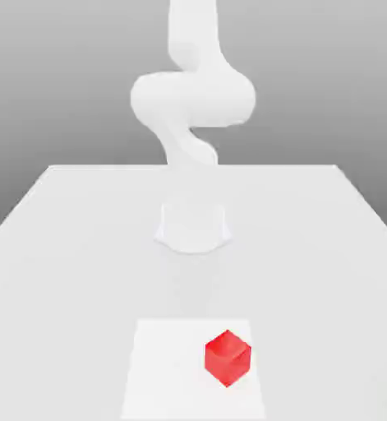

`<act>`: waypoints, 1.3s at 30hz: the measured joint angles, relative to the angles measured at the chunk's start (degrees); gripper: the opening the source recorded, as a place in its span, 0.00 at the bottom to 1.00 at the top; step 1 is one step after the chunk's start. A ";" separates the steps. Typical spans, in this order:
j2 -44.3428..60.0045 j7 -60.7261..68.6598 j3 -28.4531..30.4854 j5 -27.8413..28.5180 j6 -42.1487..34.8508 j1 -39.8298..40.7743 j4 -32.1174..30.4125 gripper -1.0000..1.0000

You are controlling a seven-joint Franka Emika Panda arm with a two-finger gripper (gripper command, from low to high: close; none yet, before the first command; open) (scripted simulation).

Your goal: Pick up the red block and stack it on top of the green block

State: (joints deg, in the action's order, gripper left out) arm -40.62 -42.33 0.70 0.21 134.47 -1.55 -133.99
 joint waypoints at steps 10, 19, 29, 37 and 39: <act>21.14 14.94 2.37 -0.20 10.89 -5.43 -8.94 0.50; 39.84 28.59 2.32 -1.00 20.51 -8.37 -16.85 0.50; 56.43 33.14 0.83 -2.03 32.82 -7.65 -17.48 0.00; 52.09 32.65 1.06 -1.34 29.06 -7.74 -18.14 0.00; 48.08 32.31 1.20 -0.89 25.65 -7.78 -18.73 0.00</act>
State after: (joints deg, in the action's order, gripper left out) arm 7.47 -10.02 1.90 -0.69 160.12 -9.33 -152.72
